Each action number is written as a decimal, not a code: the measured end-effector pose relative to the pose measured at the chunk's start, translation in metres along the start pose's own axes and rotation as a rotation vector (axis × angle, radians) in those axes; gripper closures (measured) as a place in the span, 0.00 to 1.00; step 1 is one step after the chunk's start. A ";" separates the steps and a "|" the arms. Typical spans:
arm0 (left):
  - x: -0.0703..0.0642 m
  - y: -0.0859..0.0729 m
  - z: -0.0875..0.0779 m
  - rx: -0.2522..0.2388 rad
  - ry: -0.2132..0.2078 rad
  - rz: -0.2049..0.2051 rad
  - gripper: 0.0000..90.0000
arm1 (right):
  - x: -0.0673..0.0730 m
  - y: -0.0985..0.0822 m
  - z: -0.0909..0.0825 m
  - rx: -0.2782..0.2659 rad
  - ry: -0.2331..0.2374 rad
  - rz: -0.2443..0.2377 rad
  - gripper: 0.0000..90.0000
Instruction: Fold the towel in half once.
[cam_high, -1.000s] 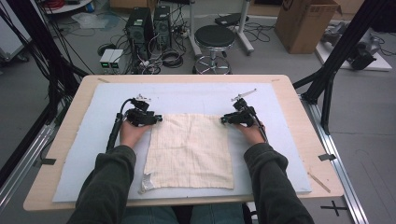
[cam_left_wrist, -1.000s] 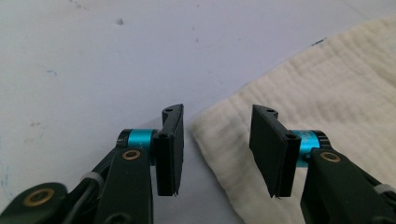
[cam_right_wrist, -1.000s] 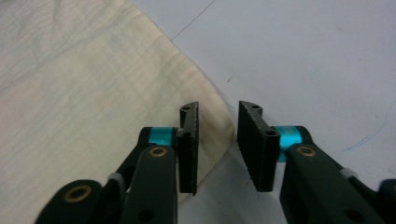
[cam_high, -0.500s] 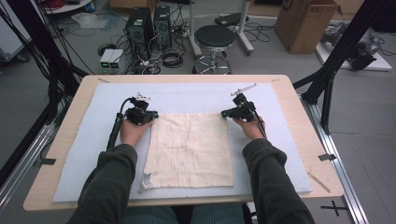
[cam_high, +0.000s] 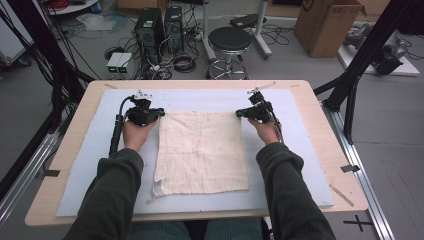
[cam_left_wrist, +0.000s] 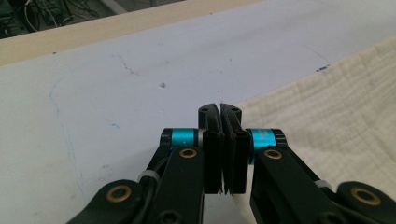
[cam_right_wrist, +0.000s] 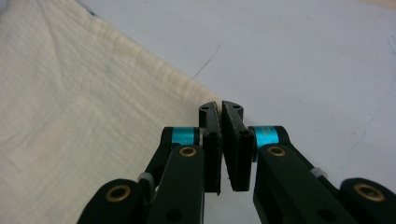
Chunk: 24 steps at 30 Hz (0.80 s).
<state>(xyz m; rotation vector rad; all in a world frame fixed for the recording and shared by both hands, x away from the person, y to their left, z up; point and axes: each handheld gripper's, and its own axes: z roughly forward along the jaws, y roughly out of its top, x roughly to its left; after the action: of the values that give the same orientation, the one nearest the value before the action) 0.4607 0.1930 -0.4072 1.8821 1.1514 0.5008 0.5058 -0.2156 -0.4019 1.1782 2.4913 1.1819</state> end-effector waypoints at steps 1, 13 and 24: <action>0.000 0.000 0.000 0.009 -0.005 0.007 0.97 | 0.000 -0.001 -0.001 -0.009 0.002 0.001 0.96; -0.007 -0.001 -0.019 -0.015 -0.074 0.013 0.97 | 0.008 -0.005 -0.016 -0.067 0.059 -0.014 0.96; -0.020 -0.001 -0.033 -0.013 -0.110 0.048 0.98 | 0.015 -0.012 -0.032 -0.097 0.116 -0.027 0.96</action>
<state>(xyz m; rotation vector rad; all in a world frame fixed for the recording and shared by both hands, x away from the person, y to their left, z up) 0.4276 0.1914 -0.3875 1.9051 1.0308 0.4244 0.4749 -0.2288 -0.3865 1.0778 2.4905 1.3841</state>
